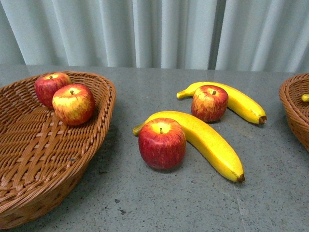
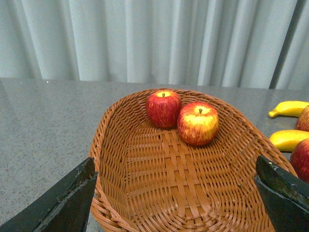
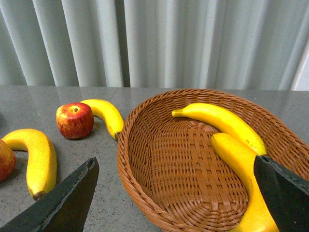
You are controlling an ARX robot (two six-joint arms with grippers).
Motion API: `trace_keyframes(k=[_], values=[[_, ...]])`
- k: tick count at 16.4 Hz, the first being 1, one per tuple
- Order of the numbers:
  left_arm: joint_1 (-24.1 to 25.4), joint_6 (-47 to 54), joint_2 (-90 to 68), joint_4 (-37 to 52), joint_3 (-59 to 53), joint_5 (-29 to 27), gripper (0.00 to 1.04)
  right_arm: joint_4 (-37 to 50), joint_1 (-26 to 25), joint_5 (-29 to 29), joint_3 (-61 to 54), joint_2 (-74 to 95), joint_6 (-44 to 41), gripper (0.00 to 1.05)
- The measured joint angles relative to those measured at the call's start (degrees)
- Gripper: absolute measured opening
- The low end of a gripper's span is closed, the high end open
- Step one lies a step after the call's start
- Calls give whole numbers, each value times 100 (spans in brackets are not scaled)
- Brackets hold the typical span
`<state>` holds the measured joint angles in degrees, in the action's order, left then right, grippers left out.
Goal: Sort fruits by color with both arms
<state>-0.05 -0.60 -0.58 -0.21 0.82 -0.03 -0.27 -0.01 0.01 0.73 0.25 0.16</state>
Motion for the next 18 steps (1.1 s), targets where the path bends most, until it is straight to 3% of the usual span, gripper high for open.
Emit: trace_keyframes(k=[18], values=[[0,0,0,2,0,2,98,0,0,0,0,0,0,98]])
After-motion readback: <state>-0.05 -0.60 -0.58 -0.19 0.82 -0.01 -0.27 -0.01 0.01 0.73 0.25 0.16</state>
